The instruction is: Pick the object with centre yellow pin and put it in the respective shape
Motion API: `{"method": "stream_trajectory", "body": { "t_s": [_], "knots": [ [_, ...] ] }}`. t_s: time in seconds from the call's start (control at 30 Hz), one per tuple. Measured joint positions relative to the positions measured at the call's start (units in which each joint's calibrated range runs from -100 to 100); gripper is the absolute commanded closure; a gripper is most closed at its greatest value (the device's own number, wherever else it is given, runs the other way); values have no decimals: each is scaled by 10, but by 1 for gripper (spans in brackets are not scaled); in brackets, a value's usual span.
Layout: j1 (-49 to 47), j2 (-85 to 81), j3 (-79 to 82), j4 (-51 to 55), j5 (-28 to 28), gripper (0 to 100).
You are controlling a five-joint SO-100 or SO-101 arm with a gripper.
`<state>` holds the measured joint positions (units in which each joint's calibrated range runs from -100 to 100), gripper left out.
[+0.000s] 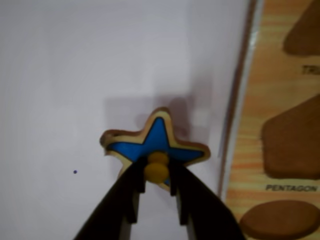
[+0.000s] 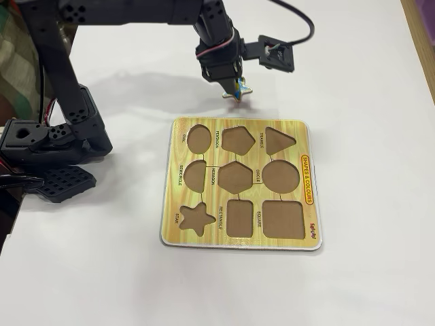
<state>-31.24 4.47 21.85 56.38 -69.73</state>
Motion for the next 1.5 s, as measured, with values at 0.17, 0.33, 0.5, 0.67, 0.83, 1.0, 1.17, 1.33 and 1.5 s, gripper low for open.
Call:
{"method": "stream_trajectory", "body": {
  "t_s": [0.17,0.33,0.5,0.67,0.83,1.0,1.17,1.33,1.5],
  "knots": [
    [68,-42,42,0,38,99],
    [139,-84,86,0,77,99],
    [217,-122,129,0,113,99],
    [299,-160,161,0,160,99],
    [381,-188,179,0,201,99],
    [456,-193,179,0,243,99],
    [514,-193,179,0,277,99],
    [566,-193,180,0,309,99],
    [572,-194,225,-1,317,99]
  ]
}}
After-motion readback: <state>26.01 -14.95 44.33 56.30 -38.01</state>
